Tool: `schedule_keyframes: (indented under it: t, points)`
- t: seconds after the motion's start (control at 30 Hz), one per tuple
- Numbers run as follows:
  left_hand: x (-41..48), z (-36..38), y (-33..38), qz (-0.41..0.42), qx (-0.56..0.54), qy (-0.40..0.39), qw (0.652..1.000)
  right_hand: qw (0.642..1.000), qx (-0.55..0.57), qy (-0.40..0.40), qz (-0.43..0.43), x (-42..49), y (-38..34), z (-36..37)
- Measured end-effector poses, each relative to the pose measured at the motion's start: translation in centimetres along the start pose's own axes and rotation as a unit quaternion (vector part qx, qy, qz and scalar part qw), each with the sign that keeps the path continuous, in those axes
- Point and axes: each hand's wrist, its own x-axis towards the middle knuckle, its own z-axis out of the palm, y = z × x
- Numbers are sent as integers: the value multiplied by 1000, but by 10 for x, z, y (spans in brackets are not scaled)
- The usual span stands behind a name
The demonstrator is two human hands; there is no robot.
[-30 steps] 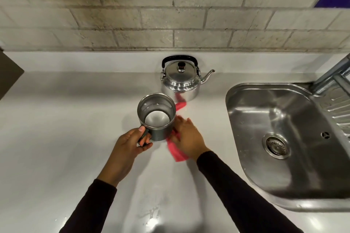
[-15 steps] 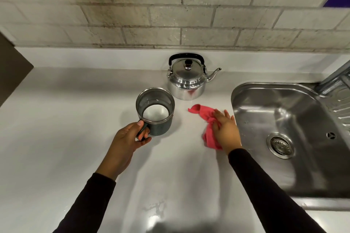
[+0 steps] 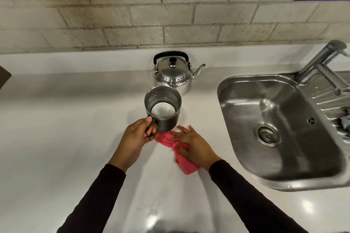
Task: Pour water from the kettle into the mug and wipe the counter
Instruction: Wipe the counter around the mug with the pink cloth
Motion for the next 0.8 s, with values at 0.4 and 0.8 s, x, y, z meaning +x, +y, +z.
schedule_keyframes:
  t: [0.4, 0.8]
  points:
    - [24, 48, -27, -42, 15, -34, 998, 895, 31, 314, 316, -37, 46, -64]
    - [50, 55, -54, -60, 24, -46, 997, 690, 389, 522, 317, 16, 67, -151]
